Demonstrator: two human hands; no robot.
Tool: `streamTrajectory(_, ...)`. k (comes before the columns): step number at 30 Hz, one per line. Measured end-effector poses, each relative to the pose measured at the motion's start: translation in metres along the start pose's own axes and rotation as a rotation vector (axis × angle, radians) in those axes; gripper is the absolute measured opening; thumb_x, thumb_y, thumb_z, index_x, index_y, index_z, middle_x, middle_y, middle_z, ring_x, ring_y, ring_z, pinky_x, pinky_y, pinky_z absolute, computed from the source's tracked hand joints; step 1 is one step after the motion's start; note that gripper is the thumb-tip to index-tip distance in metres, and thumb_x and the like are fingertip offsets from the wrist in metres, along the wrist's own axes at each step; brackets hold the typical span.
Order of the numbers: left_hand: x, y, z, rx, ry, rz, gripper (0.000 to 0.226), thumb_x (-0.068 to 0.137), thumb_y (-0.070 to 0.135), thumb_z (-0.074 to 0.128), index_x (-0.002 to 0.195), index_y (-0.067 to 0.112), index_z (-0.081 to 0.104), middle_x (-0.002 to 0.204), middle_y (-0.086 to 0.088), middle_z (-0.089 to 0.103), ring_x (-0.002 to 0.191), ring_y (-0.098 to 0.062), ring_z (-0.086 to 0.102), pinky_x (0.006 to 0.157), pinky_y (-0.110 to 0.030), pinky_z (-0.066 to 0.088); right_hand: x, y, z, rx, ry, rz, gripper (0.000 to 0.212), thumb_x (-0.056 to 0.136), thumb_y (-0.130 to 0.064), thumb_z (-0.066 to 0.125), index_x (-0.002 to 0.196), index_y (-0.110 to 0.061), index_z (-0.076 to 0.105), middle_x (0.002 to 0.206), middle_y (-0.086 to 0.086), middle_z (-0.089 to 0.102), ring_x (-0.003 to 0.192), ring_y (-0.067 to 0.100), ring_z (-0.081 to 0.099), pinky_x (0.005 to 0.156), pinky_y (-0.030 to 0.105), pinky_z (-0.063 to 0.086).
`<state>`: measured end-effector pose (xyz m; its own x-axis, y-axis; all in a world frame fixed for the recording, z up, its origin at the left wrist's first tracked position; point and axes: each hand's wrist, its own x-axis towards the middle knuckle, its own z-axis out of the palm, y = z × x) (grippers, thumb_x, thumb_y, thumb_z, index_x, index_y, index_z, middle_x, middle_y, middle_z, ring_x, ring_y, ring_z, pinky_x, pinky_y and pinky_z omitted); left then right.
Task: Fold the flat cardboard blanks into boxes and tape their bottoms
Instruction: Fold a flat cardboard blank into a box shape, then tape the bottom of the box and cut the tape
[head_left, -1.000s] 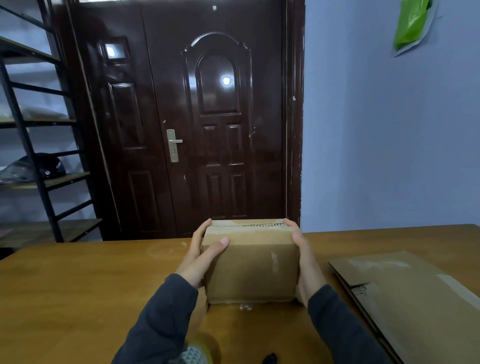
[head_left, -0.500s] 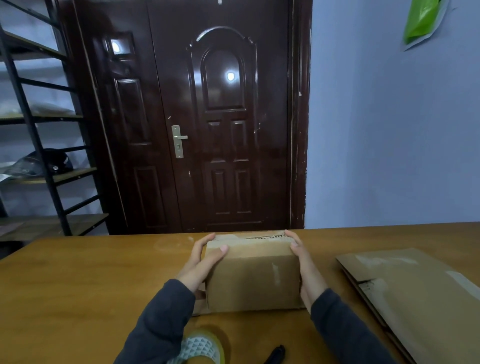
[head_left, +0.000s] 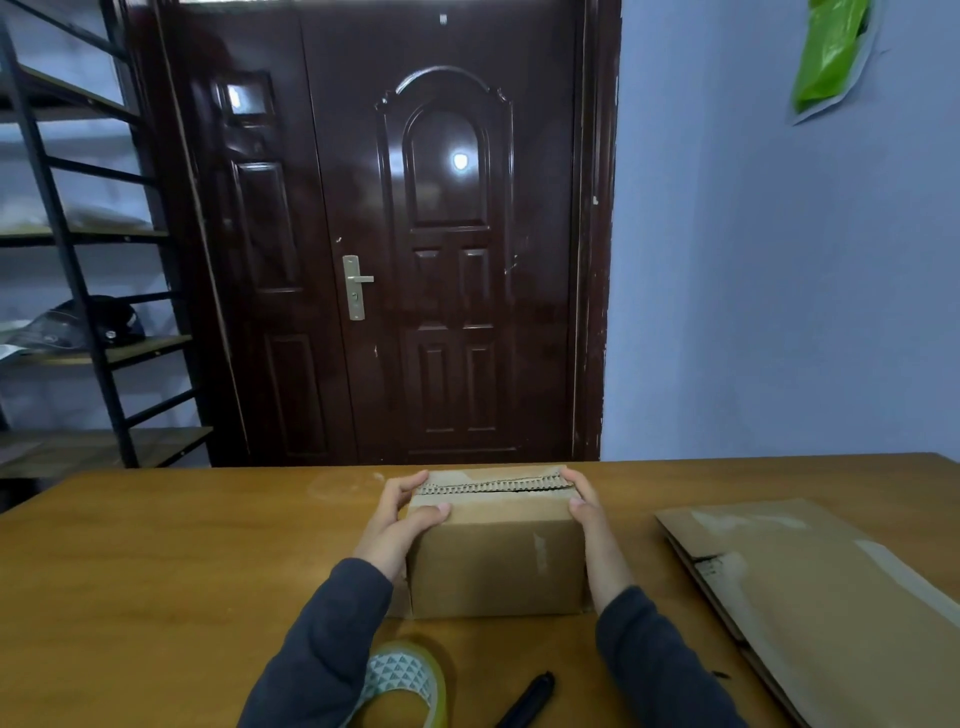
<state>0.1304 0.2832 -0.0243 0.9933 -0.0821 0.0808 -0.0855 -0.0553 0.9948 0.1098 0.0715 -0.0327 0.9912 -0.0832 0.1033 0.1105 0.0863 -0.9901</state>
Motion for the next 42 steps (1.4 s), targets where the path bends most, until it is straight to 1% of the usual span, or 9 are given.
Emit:
streamTrajectory(6,-0.003,-0.002,0.005,-0.049,0.063,0.037,0.034,0.081,0.023,0.067,0.114,0.032,0.059,0.115,-0.001,0.061,0.091,-0.018,0.060,0.066,-0.025,0.044,-0.015,0.010,-0.004,-0.249,0.120,-0.147,0.058,0.087,-0.060,0.035,0.142,-0.045,0.028,0.154,-0.006,0.031,0.138,0.013,0.030,0.114,0.040,0.029)
streamTrajectory(8,-0.004,-0.002,0.006,-0.048,0.061,0.044,0.036,0.077,0.026,0.067,0.112,0.031,0.060,0.114,0.000,0.061,0.092,-0.017,0.059,0.066,-0.025,0.043,-0.028,0.011,-0.005,-0.404,0.273,-0.295,0.065,0.080,-0.070,0.037,0.140,-0.045,0.031,0.151,-0.010,0.030,0.139,0.009,0.028,0.113,0.041,0.029)
streamTrajectory(11,-0.003,-0.003,0.005,-0.059,0.053,0.044,0.036,0.078,0.027,0.069,0.112,0.032,0.061,0.114,-0.002,0.059,0.094,-0.021,0.060,0.068,-0.028,0.044,-0.061,0.005,0.003,-0.524,0.354,-0.619,0.040,0.078,-0.062,0.046,0.115,-0.047,0.042,0.121,-0.021,0.049,0.115,-0.005,0.044,0.098,0.024,0.039)
streamTrajectory(14,0.000,-0.006,0.001,-0.071,0.031,0.034,0.033,0.083,0.026,0.070,0.114,0.031,0.060,0.118,-0.007,0.059,0.095,-0.025,0.061,0.068,-0.029,0.047,-0.088,0.016,0.034,-0.800,-0.017,-0.733,0.041,0.082,-0.073,0.043,0.113,-0.047,0.054,0.121,-0.022,0.050,0.118,-0.002,0.044,0.100,0.021,0.036)
streamTrajectory(18,-0.004,-0.005,-0.002,-0.075,-0.014,0.035,0.032,0.090,0.025,0.064,0.121,0.030,0.056,0.122,-0.005,0.059,0.096,-0.021,0.063,0.063,-0.022,0.049,-0.093,0.036,0.075,-1.003,-0.549,-0.216,0.047,0.090,-0.063,0.036,0.136,-0.056,0.034,0.151,-0.030,0.005,0.145,0.003,0.002,0.120,0.029,0.005)
streamTrajectory(25,-0.005,-0.004,-0.005,-0.051,-0.044,0.056,0.035,0.090,0.026,0.063,0.124,0.028,0.054,0.126,-0.006,0.055,0.098,-0.017,0.061,0.057,-0.014,0.051,-0.087,0.014,0.060,-0.338,-0.585,0.032,0.033,0.075,-0.022,0.075,0.102,-0.036,0.064,0.124,-0.018,0.051,0.125,0.011,0.049,0.106,0.031,0.037)
streamTrajectory(29,-0.003,-0.008,-0.003,-0.035,-0.031,0.114,0.035,0.093,0.007,0.058,0.126,0.017,0.051,0.128,-0.014,0.053,0.089,-0.010,0.059,0.056,-0.012,0.050,-0.067,-0.018,0.029,0.341,-0.365,-0.087,0.109,0.025,-0.048,0.095,0.119,-0.003,0.062,0.111,0.018,0.070,0.101,0.029,0.068,0.083,0.041,0.057)
streamTrajectory(35,-0.006,-0.013,0.005,-0.022,0.026,0.124,0.029,0.093,0.031,0.057,0.120,0.038,0.052,0.106,0.028,0.041,0.093,-0.002,0.053,0.067,-0.015,0.050,-0.006,-0.076,0.014,0.769,-0.248,-0.087,0.102,0.052,-0.037,0.092,0.137,-0.004,0.048,0.138,0.021,0.054,0.125,0.034,0.055,0.100,0.049,0.048)
streamTrajectory(42,-0.001,-0.026,0.010,0.067,0.130,0.182,0.051,0.069,0.070,0.056,0.119,0.057,0.051,0.130,0.013,0.052,0.117,-0.018,0.053,0.101,-0.045,0.045,0.030,-0.060,0.018,0.836,-0.118,0.137,0.079,0.069,-0.039,0.083,0.133,-0.006,0.050,0.137,0.021,0.050,0.120,0.041,0.057,0.099,0.051,0.049)
